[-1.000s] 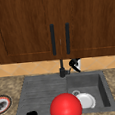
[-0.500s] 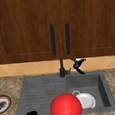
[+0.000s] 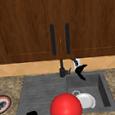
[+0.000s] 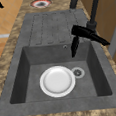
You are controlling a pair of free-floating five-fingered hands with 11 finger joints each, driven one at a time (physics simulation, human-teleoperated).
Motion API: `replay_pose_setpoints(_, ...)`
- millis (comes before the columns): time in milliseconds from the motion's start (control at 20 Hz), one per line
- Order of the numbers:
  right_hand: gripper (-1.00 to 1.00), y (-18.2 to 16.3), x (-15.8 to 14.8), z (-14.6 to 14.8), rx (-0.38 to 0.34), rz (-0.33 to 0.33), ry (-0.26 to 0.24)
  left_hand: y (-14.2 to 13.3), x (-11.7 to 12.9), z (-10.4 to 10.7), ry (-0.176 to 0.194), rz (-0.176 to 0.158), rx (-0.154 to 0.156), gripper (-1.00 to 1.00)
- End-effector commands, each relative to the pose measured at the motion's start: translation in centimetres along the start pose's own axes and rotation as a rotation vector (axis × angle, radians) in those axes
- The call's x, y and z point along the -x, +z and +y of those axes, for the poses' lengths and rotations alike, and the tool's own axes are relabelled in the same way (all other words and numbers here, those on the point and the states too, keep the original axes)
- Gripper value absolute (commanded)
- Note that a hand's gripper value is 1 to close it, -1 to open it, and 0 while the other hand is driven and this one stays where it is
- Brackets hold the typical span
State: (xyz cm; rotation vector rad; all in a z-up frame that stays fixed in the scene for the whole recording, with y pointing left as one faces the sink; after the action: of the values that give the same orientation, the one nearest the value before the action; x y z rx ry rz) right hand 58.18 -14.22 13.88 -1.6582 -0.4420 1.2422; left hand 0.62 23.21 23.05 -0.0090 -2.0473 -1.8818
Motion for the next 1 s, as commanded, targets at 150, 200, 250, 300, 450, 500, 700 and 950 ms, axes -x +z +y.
replay_pose_setpoints(150, -1.0, 3.1, 2.1, 0.7, -0.082, -0.111, -0.138, 0.0, 0.0, 0.0, 0.0, 0.0, 0.0, 0.0)
replay_pose_setpoints(200, -1.0, 3.5, 2.4, 0.8, -0.09, -0.123, -0.155, 0.0, 0.0, 0.0, 0.0, 0.0, 0.0, 0.0)
replay_pose_setpoints(250, -1.0, 3.9, 2.6, 0.9, -0.099, -0.136, -0.172, 0.0, 0.0, 0.0, 0.0, 0.0, 0.0, 0.0)
replay_pose_setpoints(300, -1.0, 4.4, 2.9, 1.0, -0.107, -0.149, -0.188, 0.0, 0.0, 0.0, 0.0, 0.0, 0.0, 0.0)
replay_pose_setpoints(450, -1.0, 5.5, 4.0, 1.2, -0.123, -0.18, -0.237, 0.0, 0.0, 0.0, 0.0, 0.0, 0.0, 0.0)
replay_pose_setpoints(500, -1.0, 6.0, 4.4, 1.4, -0.127, -0.19, -0.247, 0.0, 0.0, 0.0, 0.0, 0.0, 0.0, 0.0)
replay_pose_setpoints(700, -1.0, 8.0, 6.0, 2.1, -0.137, -0.233, -0.277, 0.0, 0.0, 0.0, 0.0, 0.0, 0.0, 0.0)
replay_pose_setpoints(950, -1.0, 10.4, 8.0, 2.8, -0.148, -0.287, -0.318, 0.0, 0.0, 0.0, 0.0, 0.0, 0.0, 0.0)
